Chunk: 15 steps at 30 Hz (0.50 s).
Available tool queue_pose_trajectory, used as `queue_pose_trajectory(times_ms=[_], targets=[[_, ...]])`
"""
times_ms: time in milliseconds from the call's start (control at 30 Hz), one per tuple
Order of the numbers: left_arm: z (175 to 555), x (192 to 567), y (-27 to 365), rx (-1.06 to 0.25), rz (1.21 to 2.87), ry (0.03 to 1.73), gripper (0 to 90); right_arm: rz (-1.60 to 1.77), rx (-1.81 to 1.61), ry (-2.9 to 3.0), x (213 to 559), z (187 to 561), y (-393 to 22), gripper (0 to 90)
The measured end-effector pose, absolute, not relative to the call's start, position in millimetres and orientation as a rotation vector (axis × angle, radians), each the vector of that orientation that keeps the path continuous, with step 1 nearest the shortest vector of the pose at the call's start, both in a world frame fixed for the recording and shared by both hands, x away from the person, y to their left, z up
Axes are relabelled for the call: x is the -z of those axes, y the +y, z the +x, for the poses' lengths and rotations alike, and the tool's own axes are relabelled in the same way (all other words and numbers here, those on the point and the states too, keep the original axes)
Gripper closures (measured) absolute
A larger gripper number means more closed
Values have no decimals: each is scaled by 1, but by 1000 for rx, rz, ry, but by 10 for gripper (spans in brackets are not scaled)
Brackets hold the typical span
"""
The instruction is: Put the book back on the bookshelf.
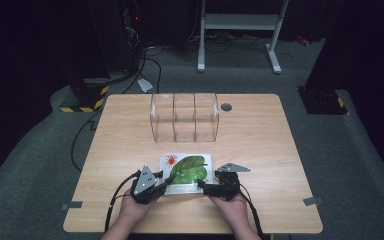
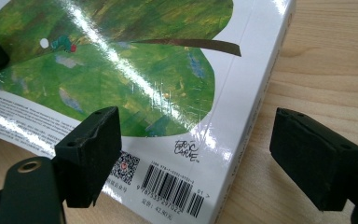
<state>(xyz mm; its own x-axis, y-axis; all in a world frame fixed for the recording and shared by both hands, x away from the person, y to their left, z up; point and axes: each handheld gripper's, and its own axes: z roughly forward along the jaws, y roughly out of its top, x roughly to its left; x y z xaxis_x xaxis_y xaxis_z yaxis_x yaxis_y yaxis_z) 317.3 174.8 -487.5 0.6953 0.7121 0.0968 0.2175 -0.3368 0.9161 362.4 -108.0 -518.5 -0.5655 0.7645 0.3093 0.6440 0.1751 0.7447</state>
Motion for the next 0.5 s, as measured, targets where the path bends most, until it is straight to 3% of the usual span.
queue_pose_trajectory(times_ms=[500], targets=[[316,488,175,-620,1888,711,691,1451,-1388,2354,521,371,-101,148]])
